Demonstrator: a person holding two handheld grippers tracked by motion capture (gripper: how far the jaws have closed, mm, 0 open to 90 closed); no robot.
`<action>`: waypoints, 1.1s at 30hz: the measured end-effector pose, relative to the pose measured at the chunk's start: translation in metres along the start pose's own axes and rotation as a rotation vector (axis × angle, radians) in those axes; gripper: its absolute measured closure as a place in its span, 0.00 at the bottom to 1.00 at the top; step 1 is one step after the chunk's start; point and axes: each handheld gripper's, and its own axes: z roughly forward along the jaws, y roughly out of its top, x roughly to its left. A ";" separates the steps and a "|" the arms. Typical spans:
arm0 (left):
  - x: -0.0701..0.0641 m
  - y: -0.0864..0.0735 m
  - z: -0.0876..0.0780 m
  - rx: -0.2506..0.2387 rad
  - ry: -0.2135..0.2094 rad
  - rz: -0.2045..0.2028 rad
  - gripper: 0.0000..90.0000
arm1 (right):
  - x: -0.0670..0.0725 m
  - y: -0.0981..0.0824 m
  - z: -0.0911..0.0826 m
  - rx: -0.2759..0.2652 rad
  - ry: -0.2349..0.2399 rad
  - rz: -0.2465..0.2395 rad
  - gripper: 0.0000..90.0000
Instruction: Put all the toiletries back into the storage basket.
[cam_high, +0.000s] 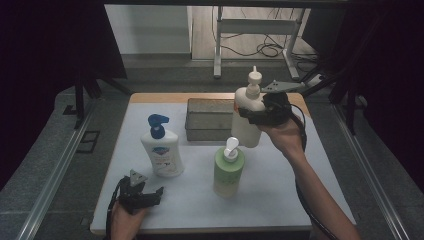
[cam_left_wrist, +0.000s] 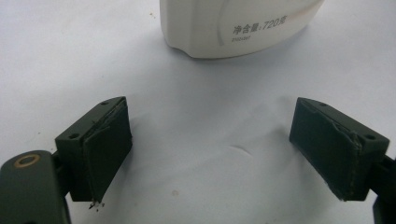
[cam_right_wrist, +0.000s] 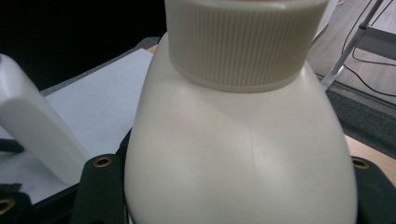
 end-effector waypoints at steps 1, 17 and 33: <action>0.000 0.000 0.000 0.000 0.000 0.000 0.14 | 0.000 0.002 0.003 0.000 0.000 0.002 0.42; 0.000 0.000 0.000 0.000 0.000 -0.001 0.14 | 0.006 0.030 0.046 -0.021 -0.009 0.005 0.42; 0.000 0.000 0.000 -0.001 -0.001 -0.001 0.14 | 0.018 0.048 0.092 -0.041 -0.028 0.004 0.42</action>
